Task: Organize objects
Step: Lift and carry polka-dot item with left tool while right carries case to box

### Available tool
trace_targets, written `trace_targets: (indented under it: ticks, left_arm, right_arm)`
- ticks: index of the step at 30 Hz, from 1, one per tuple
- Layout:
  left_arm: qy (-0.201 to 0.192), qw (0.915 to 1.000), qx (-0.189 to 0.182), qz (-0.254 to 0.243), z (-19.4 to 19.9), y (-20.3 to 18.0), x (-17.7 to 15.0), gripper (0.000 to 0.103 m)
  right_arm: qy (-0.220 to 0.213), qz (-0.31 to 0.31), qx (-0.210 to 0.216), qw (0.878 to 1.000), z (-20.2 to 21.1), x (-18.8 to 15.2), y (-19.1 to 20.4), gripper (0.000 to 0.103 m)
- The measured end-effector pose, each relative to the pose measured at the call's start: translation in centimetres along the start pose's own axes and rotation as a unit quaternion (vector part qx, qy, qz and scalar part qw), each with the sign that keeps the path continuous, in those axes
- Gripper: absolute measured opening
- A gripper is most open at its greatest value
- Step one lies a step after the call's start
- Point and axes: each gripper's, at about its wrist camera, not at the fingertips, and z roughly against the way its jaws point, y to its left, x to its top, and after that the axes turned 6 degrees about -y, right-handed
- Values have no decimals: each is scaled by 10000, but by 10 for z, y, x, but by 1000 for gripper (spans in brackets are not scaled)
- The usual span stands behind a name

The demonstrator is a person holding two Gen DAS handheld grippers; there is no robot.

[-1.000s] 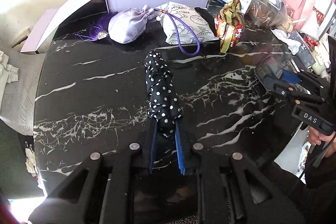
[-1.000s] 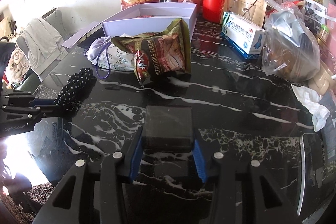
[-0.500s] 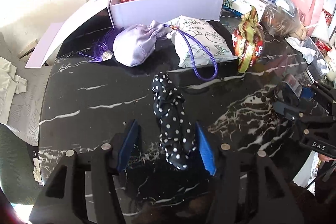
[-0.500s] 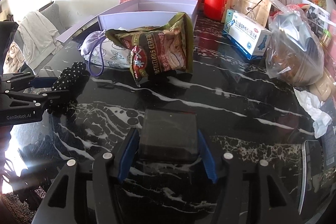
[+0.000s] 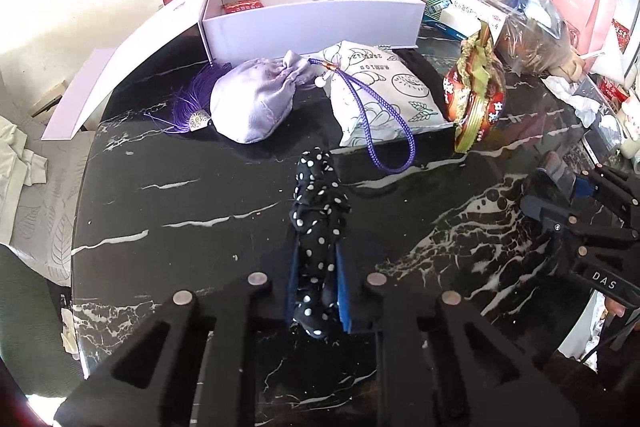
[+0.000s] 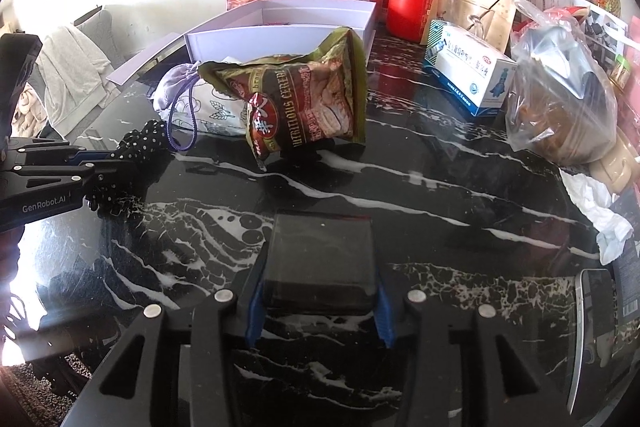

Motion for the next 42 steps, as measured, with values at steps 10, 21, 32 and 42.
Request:
trace_targets:
  ticks: [10, 21, 32, 42]
  left_arm:
    - [-86, 9996, -273, 0, 22, -4, 7, 14]
    - [-394, 9987, -305, -111, 62, -9, 30, 14]
    - [-597, 9976, -325, -161, 79, -7, 61, 14]
    - [-781, 9964, -216, -227, 81, 2, 96, 14]
  right_arm:
    - [-236, 116, 42, 9996, 18, 15, -2, 44]
    - [-545, 495, 163, 9972, 42, 42, 6, 44]
    - [-850, 680, 404, 9932, 57, 70, 8, 44]
    - [-1032, 701, 574, 9905, 50, 112, 7, 44]
